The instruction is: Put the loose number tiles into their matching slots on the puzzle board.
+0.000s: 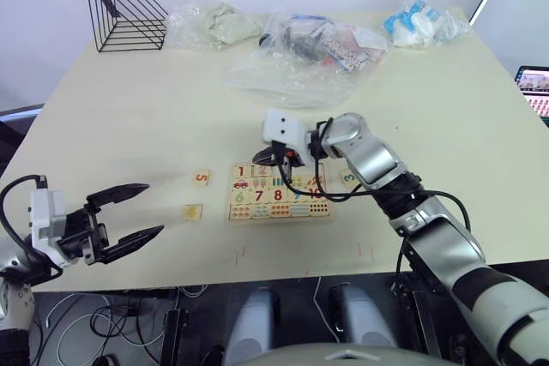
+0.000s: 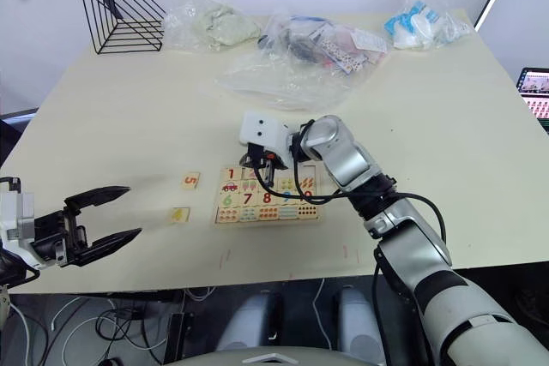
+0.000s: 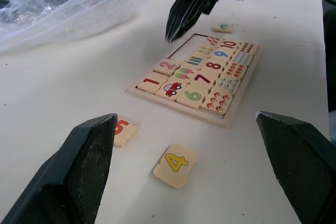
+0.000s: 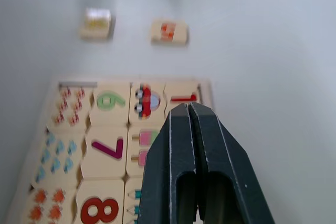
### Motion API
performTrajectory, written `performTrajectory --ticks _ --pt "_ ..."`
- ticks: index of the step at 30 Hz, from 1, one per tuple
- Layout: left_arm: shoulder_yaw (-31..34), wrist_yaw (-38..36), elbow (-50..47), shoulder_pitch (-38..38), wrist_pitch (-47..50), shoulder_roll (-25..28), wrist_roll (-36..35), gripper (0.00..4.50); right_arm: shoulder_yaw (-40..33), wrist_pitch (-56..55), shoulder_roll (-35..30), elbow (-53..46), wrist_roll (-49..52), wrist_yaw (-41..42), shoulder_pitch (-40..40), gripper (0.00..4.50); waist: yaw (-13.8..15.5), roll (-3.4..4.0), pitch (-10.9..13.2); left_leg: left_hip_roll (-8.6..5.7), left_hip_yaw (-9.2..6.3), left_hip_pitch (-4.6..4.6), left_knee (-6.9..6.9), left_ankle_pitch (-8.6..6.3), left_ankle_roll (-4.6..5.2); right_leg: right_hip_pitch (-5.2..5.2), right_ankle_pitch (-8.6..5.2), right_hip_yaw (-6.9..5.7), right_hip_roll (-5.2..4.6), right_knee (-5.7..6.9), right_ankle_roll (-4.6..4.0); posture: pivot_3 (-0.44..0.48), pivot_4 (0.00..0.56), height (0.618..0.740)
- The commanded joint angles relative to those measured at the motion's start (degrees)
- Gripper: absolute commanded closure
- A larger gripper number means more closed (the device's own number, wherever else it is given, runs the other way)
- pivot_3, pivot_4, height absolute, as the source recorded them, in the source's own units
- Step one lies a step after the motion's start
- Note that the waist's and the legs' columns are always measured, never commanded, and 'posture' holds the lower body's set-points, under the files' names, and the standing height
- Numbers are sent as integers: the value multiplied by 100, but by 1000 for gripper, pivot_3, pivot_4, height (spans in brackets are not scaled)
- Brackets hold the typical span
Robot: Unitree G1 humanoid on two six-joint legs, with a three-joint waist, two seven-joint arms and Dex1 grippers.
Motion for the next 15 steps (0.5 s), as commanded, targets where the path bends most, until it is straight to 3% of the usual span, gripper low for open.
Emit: performTrajectory --ticks 1,12,14,15 --pt "125 185 -138 73 39 -54 36 0 -371 134 -239 -854 296 -117 320 4489 2 0 0 0 0 0 0 0 0 0 0 0 0 0 0 0 150 740" --pt "147 686 -199 279 357 -98 157 0 -1829 42 -1079 -2960 993 -1136 2441 4489 16 -2 -1 0 0 0 0 0 1 6 0 0 -2 -3 0 0 150 740" --pt "146 735 -182 288 355 -121 189 0 -2269 215 -1226 -3284 1286 -1238 2969 3991 19 -3 -1 0 2 0 2 0 1 7 0 0 -2 -2 1 0 150 740" --pt "142 753 -179 290 356 -129 200 0 -2400 299 -1271 -3377 1429 -1266 3119 3524 20 -3 -1 1 2 2 2 0 1 8 0 1 -2 -2 1 0 150 740"
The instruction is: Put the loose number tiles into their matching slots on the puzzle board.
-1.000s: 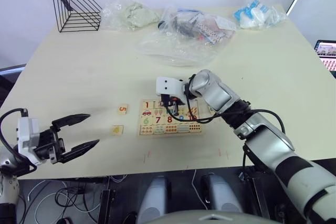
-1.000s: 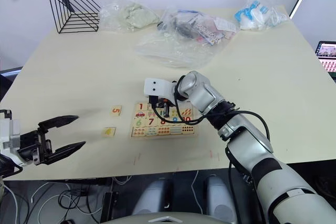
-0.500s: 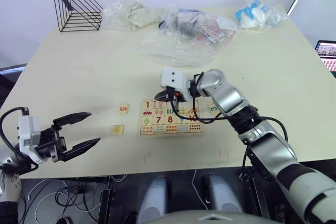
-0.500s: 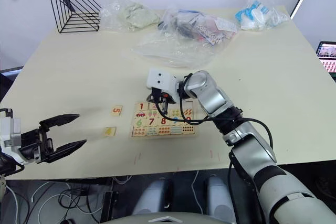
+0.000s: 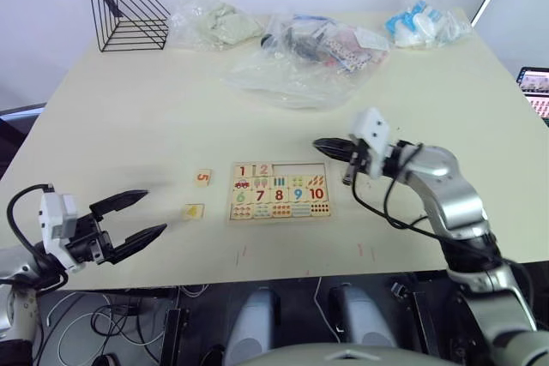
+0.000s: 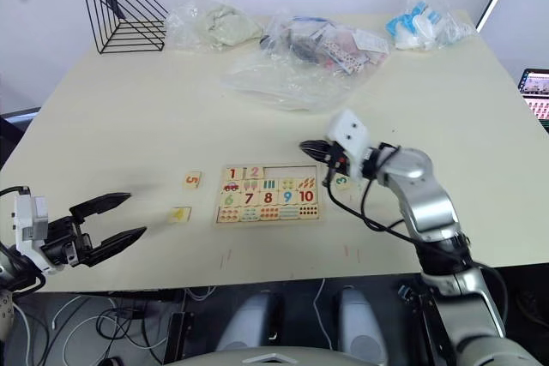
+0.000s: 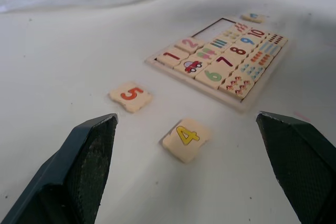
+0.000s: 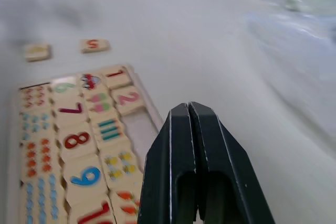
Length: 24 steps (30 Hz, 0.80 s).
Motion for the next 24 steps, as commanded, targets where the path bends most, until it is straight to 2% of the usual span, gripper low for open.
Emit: performTrajectory --ticks 1,2,5,8,16,24 --pt "157 77 -73 33 -43 -32 6 0 -679 84 -150 -617 556 -186 455 3212 2 0 0 0 -1 0 0 0 0 1 0 0 0 0 0 0 150 740" --pt "154 87 -70 38 -47 -40 10 0 -805 78 -193 -694 648 -228 605 2896 2 0 0 0 0 1 1 0 0 1 0 0 0 0 0 0 150 740" --pt "142 120 -17 49 -51 -67 41 0 -1237 42 -412 -890 860 -290 1230 1574 7 0 0 1 -1 1 0 0 0 3 -1 -1 1 -2 0 0 150 740" --pt "118 108 14 60 28 -74 31 0 -1686 -136 -556 -997 1102 -331 1851 38 11 -1 0 0 2 3 2 0 1 7 0 0 1 -2 1 0 150 740" --pt "52 89 155 54 2 -124 125 0 -2579 -995 -837 -923 1595 85 3245 38 14 -2 -1 0 7 9 2 0 1 14 -1 0 2 -2 1 0 150 740" --pt "13 -13 298 98 -126 -105 295 0 -3032 -1863 -1010 -634 1721 537 4176 38 23 -4 -2 1 12 17 4 0 1 26 -2 -1 3 -5 2 0 150 740"
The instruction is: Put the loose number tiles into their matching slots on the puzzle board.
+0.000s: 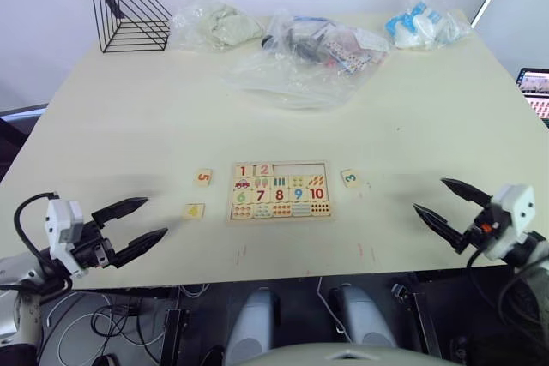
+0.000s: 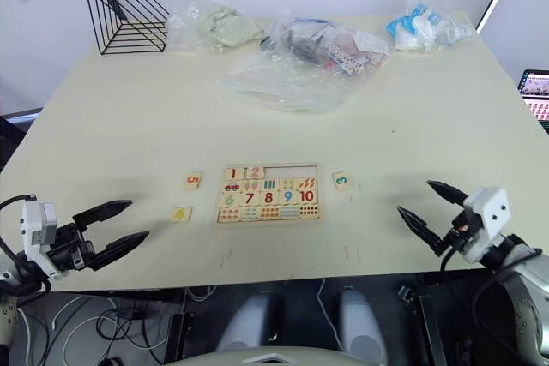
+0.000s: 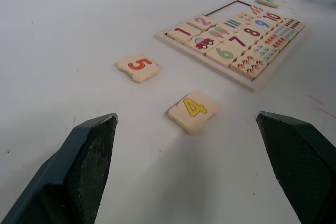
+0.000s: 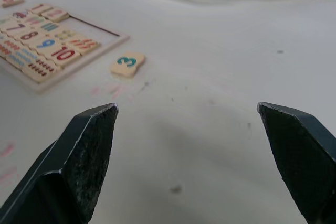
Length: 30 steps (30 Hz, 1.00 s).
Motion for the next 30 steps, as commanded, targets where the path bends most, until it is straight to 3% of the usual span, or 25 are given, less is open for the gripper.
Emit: performTrajectory --ticks 1,11,30 --pt "56 -108 25 56 -109 32 26 0 -293 -459 -80 51 146 196 241 38 3 0 0 0 0 1 0 0 0 1 0 0 0 0 0 0 150 740" --pt "41 -412 264 7 -274 97 169 0 -496 -1392 -198 810 159 475 502 38 10 -2 -2 1 14 5 1 0 0 5 0 0 0 0 0 0 150 740" --pt "-61 -543 707 -315 -526 28 245 0 -263 -1243 -421 559 380 526 644 38 23 -5 -5 1 16 5 4 0 0 6 0 0 0 2 0 0 150 740"
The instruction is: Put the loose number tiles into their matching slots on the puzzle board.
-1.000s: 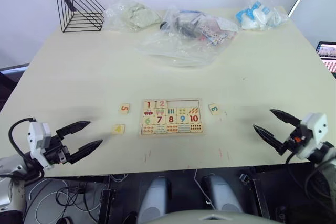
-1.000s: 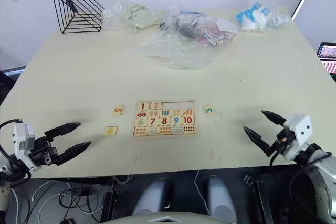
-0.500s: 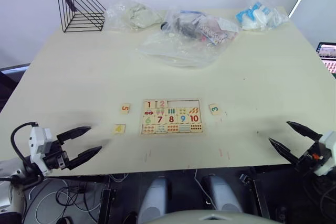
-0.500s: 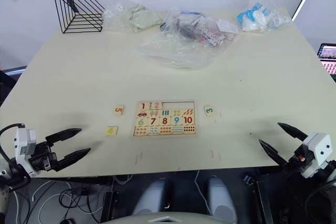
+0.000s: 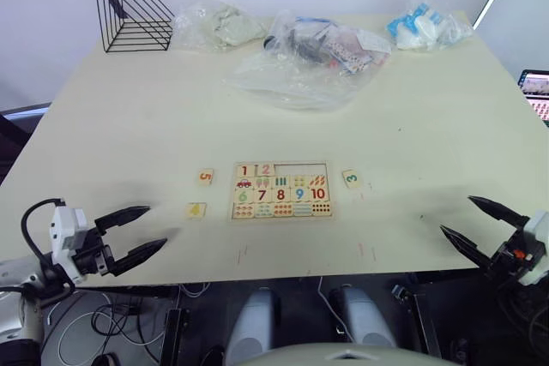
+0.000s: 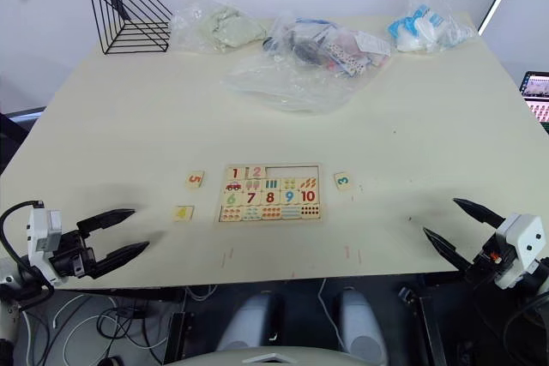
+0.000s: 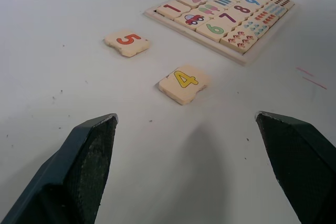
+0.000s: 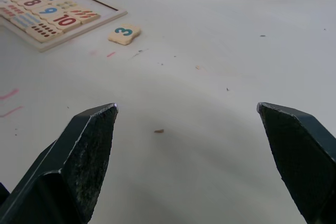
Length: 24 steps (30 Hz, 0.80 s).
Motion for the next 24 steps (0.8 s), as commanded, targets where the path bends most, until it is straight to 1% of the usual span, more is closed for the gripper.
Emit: performTrajectory --ticks 1,10,24 --pt "41 -1 12 -35 -89 16 -33 0 -7 -40 -43 -203 102 51 95 38 2 -1 -1 0 0 0 0 0 0 0 0 0 0 0 0 0 150 740" --pt "-31 46 -38 -68 -96 -26 -45 0 37 -156 -10 -170 126 137 236 38 4 -5 -4 0 0 0 2 0 0 0 0 0 0 2 0 0 150 740" --pt "-90 -8 72 -220 -117 -21 -3 0 117 -282 -30 -60 61 187 166 38 12 -6 -5 -1 0 1 3 0 0 1 0 0 0 2 0 0 150 740"
